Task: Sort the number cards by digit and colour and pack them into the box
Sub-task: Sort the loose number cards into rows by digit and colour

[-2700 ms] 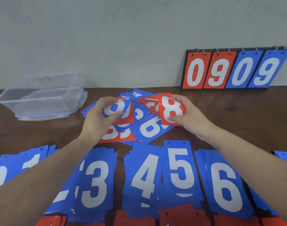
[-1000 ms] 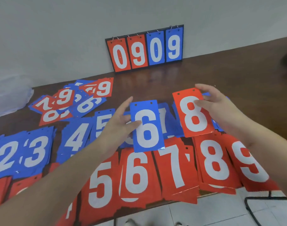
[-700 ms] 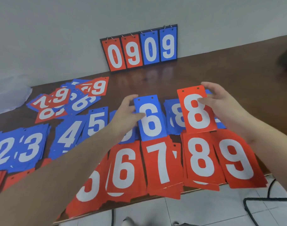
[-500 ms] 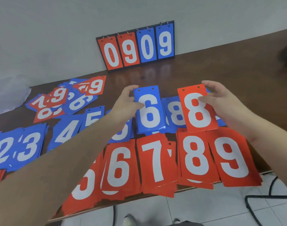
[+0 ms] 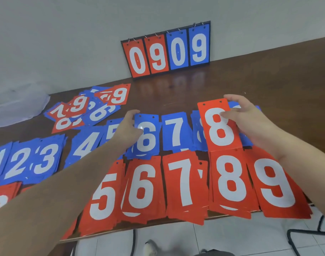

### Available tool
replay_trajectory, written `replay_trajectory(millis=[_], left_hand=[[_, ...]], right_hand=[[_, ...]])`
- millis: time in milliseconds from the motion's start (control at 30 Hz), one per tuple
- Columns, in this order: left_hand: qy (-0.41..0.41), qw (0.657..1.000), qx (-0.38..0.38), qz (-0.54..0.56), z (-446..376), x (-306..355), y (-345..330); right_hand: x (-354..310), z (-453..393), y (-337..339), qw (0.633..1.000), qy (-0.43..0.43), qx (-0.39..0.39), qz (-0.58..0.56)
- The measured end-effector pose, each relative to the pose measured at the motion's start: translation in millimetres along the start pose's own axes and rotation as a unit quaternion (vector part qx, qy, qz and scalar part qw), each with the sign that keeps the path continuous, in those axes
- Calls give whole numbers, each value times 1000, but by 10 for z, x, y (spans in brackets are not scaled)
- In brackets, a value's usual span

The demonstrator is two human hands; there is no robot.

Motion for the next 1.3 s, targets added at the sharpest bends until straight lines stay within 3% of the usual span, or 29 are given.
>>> replay_trajectory(millis=[167,300,500,667,833,1033,1300], left_hand=[[-58,980,66,-179,26,136,77],[-115,974,116,-155,115,301,132],[-187,964,158,-108,259,544,126],[-176,968,151,-99,232,562,38],[-167,970,152,-93,188,483,71],[-138,974,157,-86,151,211,364],[-90,982,142,-91,47,-627,1039]], right_hand=[[-17,86,40,1000,-2,7,19],[33,204,82,1000,-1,-3,-18],[71,457,194,997,3,-29,72],[217,622,72,975,35,-76,207],[169,589,114,943,112,-31,312],[-16,402,-254,938,154,-56,304],[-309,41,-1475,932,197,-125,277]])
Point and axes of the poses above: each hand's wrist, its own z-axis away from the middle knuckle, its own y-axis out of the back of the hand, x = y × z, the point moved 10 cm from there along -z, towards the middle knuckle, and after that the axes turned 7 degrees about -z, right-handed, at the moved point
